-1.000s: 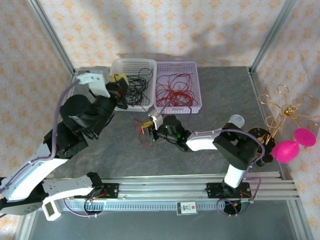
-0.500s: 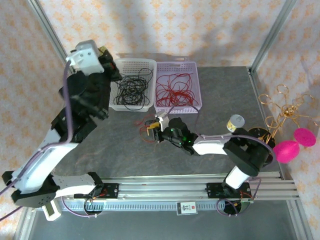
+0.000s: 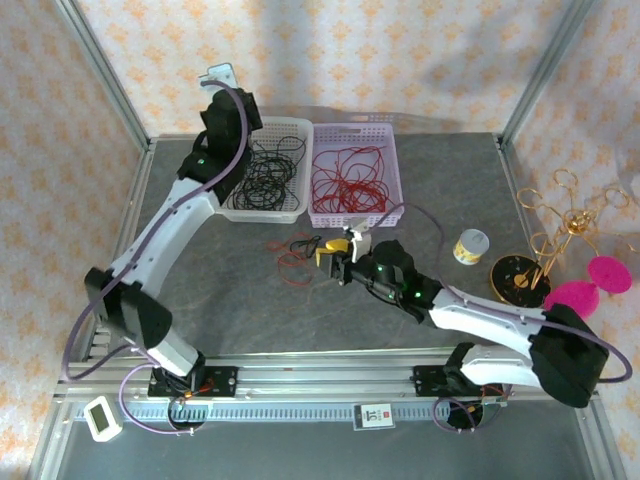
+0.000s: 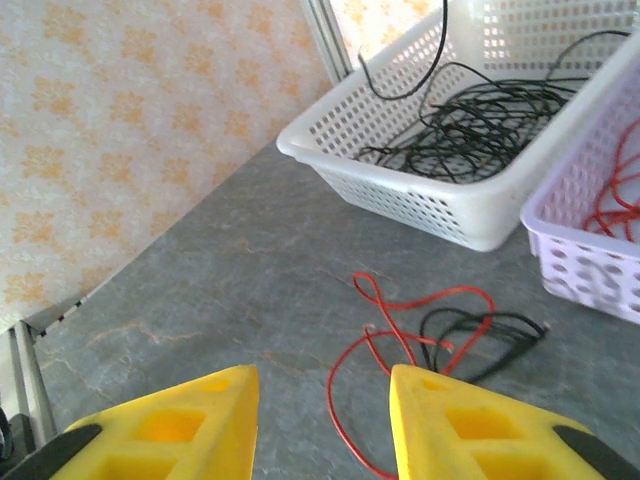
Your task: Untangle the cables
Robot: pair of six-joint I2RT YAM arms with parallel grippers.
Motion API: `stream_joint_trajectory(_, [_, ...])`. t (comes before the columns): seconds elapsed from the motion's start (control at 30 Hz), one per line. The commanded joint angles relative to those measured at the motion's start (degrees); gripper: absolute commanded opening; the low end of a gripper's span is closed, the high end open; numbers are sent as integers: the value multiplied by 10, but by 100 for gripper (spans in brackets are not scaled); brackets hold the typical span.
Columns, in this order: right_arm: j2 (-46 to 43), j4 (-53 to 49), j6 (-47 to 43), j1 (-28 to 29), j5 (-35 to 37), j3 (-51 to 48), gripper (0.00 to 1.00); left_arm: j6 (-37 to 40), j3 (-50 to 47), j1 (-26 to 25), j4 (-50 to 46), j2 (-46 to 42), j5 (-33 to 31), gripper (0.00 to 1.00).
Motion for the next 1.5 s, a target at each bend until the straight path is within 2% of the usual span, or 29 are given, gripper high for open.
stream_joint_trajectory(0.0, [-37, -44, 10, -1, 40, -14, 39, -39, 18, 13, 31, 55, 32, 0])
stream_joint_trajectory(0.13, [-54, -54, 12, -1, 59, -20, 40, -66, 27, 17, 27, 139, 65, 0])
stream_joint_trajectory(0.33, [-35, -60, 10, -1, 59, -17, 42, -105, 4, 23, 20, 218, 113, 0])
stream_joint_trajectory(0.6, [17, -50, 30, -2, 74, -8, 42, -111, -52, 37, 29, 244, 173, 0])
stream_joint_trajectory(0.67, [42, -64, 34, -2, 61, 10, 43, -113, -51, 43, 15, 249, 183, 14])
stream_joint_trajectory(0.73, [79, -95, 47, -3, 59, 43, 43, -110, -49, 47, 2, 246, 184, 33])
stream_joint_trajectory(0.93, [158, -100, 98, -10, 51, 103, 45, -99, -60, 49, -17, 178, 174, 56])
stream_joint_trajectory(1.0, [184, -99, 124, -13, 51, 128, 46, -96, -63, 49, -30, 148, 174, 59])
stream_joint_trajectory(1.23, [291, -104, 206, -11, 85, 217, 49, -78, -142, 49, -28, 7, 170, 69])
stream_joint_trajectory(1.37, [344, -94, 221, -9, 119, 251, 50, -72, -182, 48, -46, -52, 179, 69])
stream_joint_trajectory(1.47, [383, -95, 231, -9, 124, 283, 50, -88, -253, 47, -33, -117, 204, 67])
